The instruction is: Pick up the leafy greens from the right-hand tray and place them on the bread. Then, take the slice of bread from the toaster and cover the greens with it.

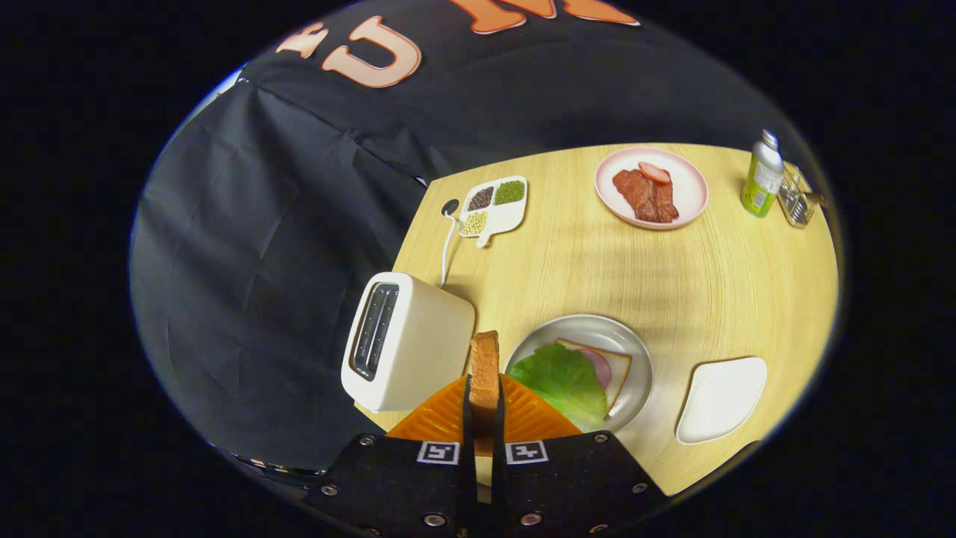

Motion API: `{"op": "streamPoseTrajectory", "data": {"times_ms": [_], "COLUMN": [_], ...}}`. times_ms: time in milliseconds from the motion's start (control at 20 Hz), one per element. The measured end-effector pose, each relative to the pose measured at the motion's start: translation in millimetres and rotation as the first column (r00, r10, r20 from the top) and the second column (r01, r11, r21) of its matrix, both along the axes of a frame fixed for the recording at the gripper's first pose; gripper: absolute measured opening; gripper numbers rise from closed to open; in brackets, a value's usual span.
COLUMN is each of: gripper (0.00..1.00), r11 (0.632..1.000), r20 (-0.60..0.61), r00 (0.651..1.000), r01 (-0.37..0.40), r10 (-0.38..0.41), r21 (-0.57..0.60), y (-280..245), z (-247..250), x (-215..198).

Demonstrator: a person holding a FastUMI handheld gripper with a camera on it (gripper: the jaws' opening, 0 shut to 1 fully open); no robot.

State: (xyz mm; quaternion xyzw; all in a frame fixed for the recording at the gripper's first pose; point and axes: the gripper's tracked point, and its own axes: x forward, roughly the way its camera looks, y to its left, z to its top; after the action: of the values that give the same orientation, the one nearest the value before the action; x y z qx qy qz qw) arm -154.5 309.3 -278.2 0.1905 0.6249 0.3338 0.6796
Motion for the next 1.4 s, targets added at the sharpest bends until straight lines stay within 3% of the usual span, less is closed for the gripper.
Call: {"op": "streamPoseTrajectory", "data": {"times_ms": [450, 700, 900, 1050, 1150, 1300, 1400], "gripper": [0.08, 0.11, 0.39, 0.77, 0.91, 0.96, 0.97], "r11": [0.995, 0.998, 0.998, 0.995, 0.992, 0.985, 0.976], "r20": [-0.079, -0.012, 0.114, 0.208, 0.289, 0.449, 0.573], "r00": [0.996, 0.999, 0.993, 0.977, 0.955, 0.886, 0.808], "r01": [0.052, 0.034, 0.041, 0.058, 0.097, 0.16, 0.209], "r10": [-0.045, -0.033, -0.035, -0.041, -0.072, -0.118, -0.138], "r21": [0.091, 0.046, -0.053, -0.078, -0.075, -0.057, -0.059], "y": [-20.2, -34.1, -53.3, -63.3, -71.5, -89.2, -107.2], "z": [-76.7, -108.1, -121.8, -112.4, -93.7, -44.4, -5.6], "x": [-13.3, -9.2, 3.7, 13.9, 29.1, 60.0, 84.2]}}
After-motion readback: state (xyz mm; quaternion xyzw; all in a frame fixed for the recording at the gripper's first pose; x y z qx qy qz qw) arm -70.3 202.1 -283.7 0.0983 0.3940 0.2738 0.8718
